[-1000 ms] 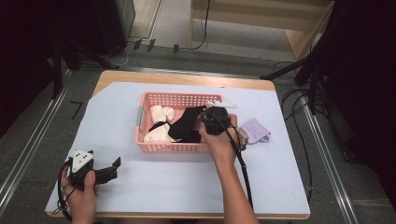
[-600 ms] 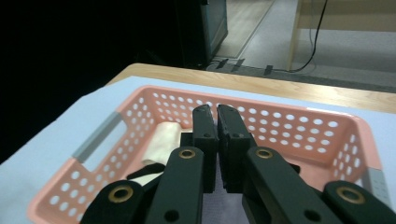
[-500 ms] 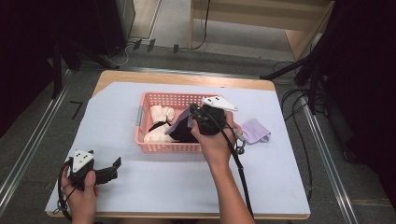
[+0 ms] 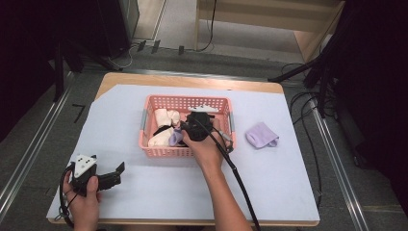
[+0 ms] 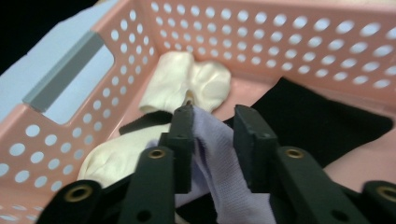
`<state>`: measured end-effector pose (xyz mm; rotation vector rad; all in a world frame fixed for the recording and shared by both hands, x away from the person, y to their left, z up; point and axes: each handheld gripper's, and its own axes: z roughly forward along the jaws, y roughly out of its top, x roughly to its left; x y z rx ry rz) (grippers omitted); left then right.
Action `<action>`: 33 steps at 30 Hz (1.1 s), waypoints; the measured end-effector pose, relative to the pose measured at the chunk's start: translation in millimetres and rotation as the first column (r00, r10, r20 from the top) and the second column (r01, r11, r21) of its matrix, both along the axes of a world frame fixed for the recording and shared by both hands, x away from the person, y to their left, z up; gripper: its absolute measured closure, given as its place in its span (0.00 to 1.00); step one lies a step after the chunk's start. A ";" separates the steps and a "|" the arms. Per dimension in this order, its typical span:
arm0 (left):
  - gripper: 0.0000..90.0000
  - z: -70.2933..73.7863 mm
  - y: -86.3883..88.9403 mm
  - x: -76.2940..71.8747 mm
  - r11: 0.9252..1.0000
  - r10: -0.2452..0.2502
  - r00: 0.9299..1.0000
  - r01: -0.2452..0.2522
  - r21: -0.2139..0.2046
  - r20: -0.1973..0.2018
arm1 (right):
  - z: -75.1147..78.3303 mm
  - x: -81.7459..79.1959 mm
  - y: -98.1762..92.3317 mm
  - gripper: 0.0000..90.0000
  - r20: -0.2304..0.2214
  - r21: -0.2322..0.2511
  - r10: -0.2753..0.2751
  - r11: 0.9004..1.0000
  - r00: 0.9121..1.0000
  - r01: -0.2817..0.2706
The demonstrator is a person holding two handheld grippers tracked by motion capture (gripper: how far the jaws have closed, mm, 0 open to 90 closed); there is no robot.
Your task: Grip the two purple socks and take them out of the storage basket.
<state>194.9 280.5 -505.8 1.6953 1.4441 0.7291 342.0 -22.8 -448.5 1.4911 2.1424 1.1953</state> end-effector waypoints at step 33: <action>0.01 -0.1 0.0 0.2 1.000 0.006 1.000 -0.006 -0.008 0.001 | -9.1 4.2 14.1 0.87 -0.138 -0.128 -0.025 0.992 0.990 0.007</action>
